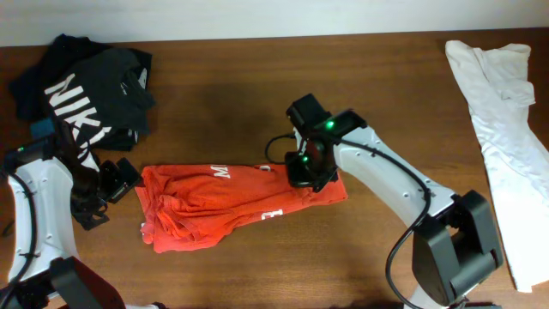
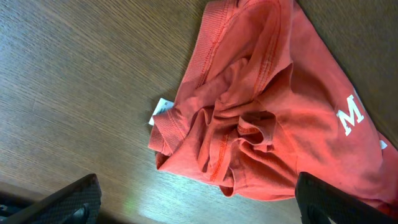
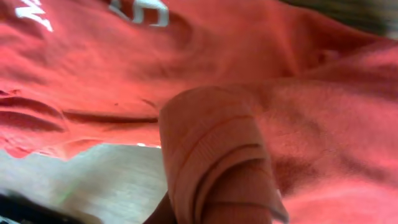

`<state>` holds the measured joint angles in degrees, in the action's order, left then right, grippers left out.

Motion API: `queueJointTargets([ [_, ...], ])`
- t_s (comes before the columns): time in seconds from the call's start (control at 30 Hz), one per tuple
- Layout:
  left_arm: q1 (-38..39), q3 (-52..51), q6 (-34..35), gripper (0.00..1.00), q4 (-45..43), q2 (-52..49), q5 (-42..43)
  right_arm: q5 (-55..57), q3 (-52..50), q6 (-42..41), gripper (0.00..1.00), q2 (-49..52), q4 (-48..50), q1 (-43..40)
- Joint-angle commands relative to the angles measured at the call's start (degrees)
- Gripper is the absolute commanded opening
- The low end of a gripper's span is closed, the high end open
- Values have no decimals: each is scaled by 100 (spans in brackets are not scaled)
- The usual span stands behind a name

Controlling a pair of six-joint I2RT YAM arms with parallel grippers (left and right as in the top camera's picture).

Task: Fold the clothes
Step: 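Fold the strip's right end leftward with the right gripper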

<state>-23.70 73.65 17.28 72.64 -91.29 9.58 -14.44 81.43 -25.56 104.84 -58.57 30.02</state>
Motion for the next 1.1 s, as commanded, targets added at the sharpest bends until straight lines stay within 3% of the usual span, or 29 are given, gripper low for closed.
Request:
queueJointTargets([
  [0.0, -4, -55, -111, 99, 0, 28, -59, 11, -177, -240, 11, 127, 208, 245],
  [0.07, -4, -55, -111, 99, 0, 28, -59, 11, -177, -240, 13, 142, 291, 297],
  [0.1, -4, -55, -111, 99, 0, 28, -59, 4, -177, -243, 22, 142, 321, 315],
  [0.13, -4, -55, -111, 99, 4, 28, -61, 4, -177, -243, 43, 142, 339, 341],
  [0.17, -4, -55, -111, 99, 7, 28, -59, 2, -177, -238, 58, 142, 337, 341],
  [0.2, -4, -55, -111, 99, 7, 28, -61, 2, -173, -232, 64, 140, 328, 339],
  [0.47, -4, -55, -111, 99, 4, 28, -98, 428, 1191, 542, 68, 129, -1513, -514],
  [0.5, -4, -55, -111, 99, 4, 28, -101, 643, 1196, 544, 67, 129, -1587, -645],
  [0.53, -4, -55, -109, 99, 4, 28, -101, 785, 1165, 551, 61, 131, -1628, -776],
  [0.57, -4, -55, -109, 99, 4, 28, -98, 778, 1084, 610, 41, 136, -1606, -903],
  [0.63, -4, -55, -109, 99, 4, 28, -98, 734, 909, 612, 15, 136, -1532, -1034],
  [0.7, -4, -55, -109, 99, 2, 28, -101, 431, 518, 850, 4, 138, -1198, -1082],
  [0.87, -4, -55, -111, 99, 9, 28, -101, -367, -629, 1032, 4, 140, 39, -1082],
  [1.07, -4, -55, -109, 99, 7, 28, -101, 131, -1674, 748, 6, 140, 938, -1217],
])
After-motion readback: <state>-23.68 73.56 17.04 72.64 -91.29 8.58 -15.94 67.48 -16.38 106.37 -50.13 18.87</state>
